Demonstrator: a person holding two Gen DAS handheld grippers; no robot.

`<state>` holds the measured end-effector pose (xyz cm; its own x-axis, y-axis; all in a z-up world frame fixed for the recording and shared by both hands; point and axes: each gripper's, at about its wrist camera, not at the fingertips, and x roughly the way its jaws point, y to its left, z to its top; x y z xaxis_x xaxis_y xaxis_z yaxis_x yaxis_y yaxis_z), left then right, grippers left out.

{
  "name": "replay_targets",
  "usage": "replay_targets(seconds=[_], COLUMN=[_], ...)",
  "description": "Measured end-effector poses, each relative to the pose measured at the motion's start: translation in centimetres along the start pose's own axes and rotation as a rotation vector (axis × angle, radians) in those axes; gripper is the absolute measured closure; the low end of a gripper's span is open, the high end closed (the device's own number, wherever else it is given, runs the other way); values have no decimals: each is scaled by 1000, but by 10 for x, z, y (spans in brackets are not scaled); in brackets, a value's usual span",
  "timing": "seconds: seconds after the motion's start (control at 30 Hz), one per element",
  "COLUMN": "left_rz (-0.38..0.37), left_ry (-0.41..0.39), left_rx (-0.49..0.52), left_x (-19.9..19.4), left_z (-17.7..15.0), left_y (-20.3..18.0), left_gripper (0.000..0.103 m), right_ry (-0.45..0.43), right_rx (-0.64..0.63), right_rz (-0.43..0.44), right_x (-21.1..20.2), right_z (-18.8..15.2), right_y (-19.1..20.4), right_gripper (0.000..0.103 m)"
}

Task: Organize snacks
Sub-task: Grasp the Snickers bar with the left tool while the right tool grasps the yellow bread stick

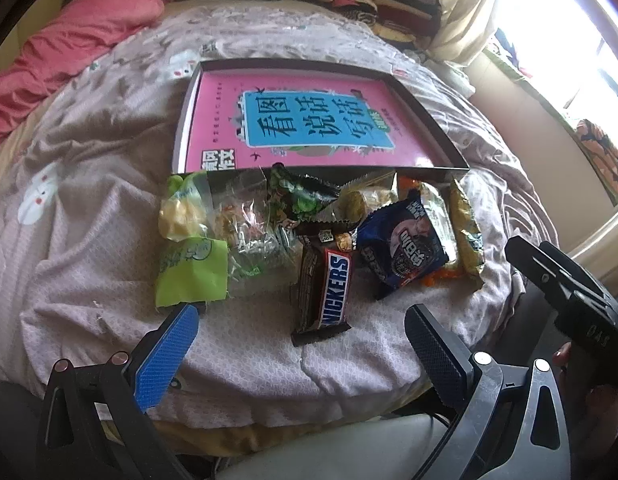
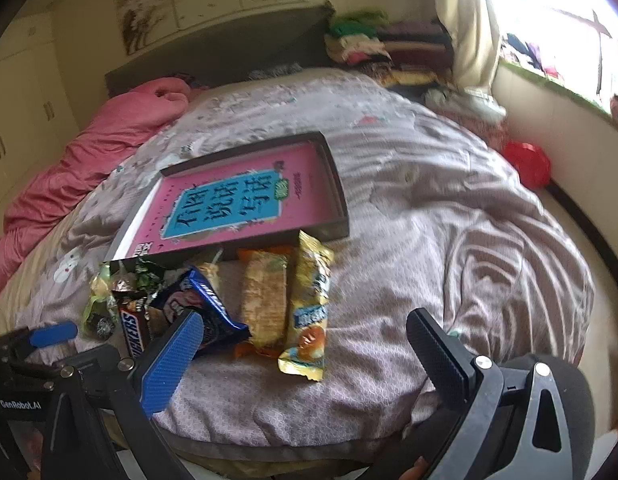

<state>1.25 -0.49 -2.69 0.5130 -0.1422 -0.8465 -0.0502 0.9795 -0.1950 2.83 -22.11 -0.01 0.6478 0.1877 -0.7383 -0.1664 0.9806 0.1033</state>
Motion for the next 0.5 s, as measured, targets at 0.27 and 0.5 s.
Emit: replay_targets(seconds=[0.27, 0.5], left_rz=[21, -12], left_ry=[3, 40], left_rx=[44, 56], left_x=[11, 26], left_z=[1, 1], left_y=[-14, -23], left_gripper=[11, 35], right_ry=[54, 110], right_rx=[72, 60], right_rz=[7, 31], right_x=[21, 42], right_z=[5, 9], right_y=[-19, -20], right_gripper=[1, 9])
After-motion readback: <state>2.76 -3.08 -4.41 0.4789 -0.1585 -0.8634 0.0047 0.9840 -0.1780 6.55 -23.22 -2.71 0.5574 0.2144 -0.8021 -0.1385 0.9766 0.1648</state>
